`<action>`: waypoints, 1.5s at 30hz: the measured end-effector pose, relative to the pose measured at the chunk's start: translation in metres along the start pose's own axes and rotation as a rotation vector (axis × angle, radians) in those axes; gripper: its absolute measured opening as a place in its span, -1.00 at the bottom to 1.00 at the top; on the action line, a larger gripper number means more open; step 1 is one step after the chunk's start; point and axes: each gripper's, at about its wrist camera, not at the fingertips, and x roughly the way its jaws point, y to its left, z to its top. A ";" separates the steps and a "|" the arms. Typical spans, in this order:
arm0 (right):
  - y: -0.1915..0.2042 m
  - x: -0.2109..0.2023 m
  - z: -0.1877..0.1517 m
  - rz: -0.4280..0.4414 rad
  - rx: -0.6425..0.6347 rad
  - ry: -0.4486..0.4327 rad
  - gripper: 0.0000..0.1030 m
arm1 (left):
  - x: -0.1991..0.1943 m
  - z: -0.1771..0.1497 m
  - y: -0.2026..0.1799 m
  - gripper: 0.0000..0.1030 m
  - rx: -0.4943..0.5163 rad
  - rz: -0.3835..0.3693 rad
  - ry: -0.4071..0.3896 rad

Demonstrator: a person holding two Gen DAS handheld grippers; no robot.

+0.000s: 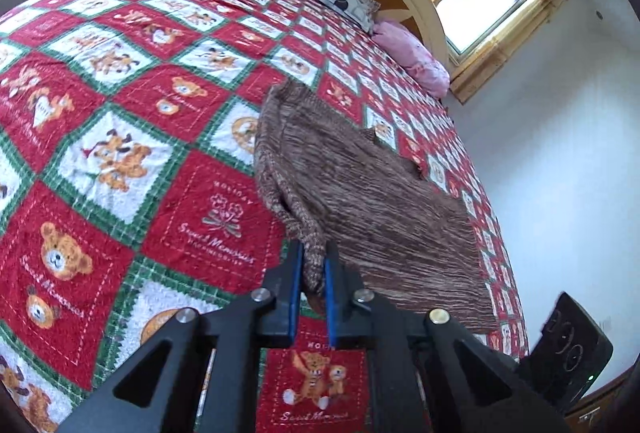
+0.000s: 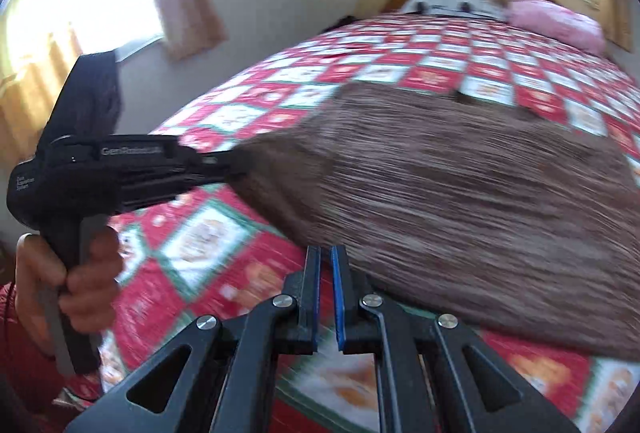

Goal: Fold small clothes

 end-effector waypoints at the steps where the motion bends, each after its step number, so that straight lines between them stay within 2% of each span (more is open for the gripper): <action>1: 0.007 0.008 0.003 0.023 -0.003 0.010 -0.86 | 0.000 0.001 0.000 -0.79 -0.002 -0.005 0.001; 2: 0.008 0.014 0.004 0.045 0.005 0.018 -0.71 | 0.000 0.003 0.001 -0.79 -0.004 -0.007 0.001; 3: 0.008 0.016 0.004 0.063 0.018 0.022 -0.45 | 0.000 0.003 0.001 -0.79 -0.003 -0.007 0.000; 4: 0.008 0.019 0.004 0.082 0.039 0.024 -0.29 | 0.001 0.002 0.002 -0.79 0.001 -0.006 0.001; 5: 0.008 0.019 0.004 0.099 0.060 0.021 -0.01 | 0.002 0.000 0.002 -0.79 0.006 -0.005 0.001; 6: 0.005 0.018 0.005 0.115 0.079 0.016 0.08 | 0.003 -0.002 0.003 -0.79 0.011 -0.002 -0.002; 9: -0.008 0.015 0.016 0.109 0.130 0.015 0.08 | 0.005 -0.010 0.009 -0.79 -0.009 -0.030 -0.019; 11: -0.025 0.018 0.038 0.066 0.151 0.013 0.08 | 0.004 -0.014 0.010 -0.79 -0.025 -0.040 -0.035; 13: -0.040 0.029 0.065 0.064 0.172 0.029 0.08 | 0.002 -0.017 0.007 -0.79 -0.016 -0.031 -0.064; 15: -0.049 0.045 0.090 0.054 0.182 0.067 0.08 | -0.001 -0.020 0.000 -0.79 0.008 -0.042 -0.093; 20: -0.050 0.106 0.158 0.124 0.201 0.187 0.08 | 0.001 -0.022 -0.016 -0.79 0.063 -0.064 -0.122; 23: -0.046 0.153 0.185 0.079 0.186 0.289 0.08 | 0.003 -0.022 -0.015 -0.79 0.066 -0.067 -0.121; 28: -0.027 0.205 0.200 -0.056 0.101 0.386 0.08 | 0.004 -0.025 -0.015 -0.79 0.080 -0.068 -0.121; 31: -0.010 0.220 0.203 -0.138 0.006 0.405 0.08 | 0.005 -0.026 -0.015 -0.79 0.092 -0.074 -0.129; 36: 0.004 0.240 0.200 -0.218 -0.088 0.460 0.09 | 0.006 -0.029 -0.013 -0.79 0.071 -0.085 -0.129; 39: 0.016 0.248 0.193 -0.275 -0.181 0.470 0.21 | 0.004 -0.030 -0.012 -0.79 0.069 -0.083 -0.131; 41: 0.023 0.248 0.190 -0.303 -0.244 0.464 0.20 | 0.004 -0.031 -0.011 -0.80 0.068 -0.077 -0.127; 43: 0.018 0.245 0.190 -0.289 -0.231 0.458 0.08 | 0.003 -0.031 -0.009 -0.79 0.058 -0.080 -0.122; 45: 0.011 0.240 0.192 -0.312 -0.231 0.449 -0.48 | 0.004 -0.030 -0.009 -0.80 0.057 -0.078 -0.121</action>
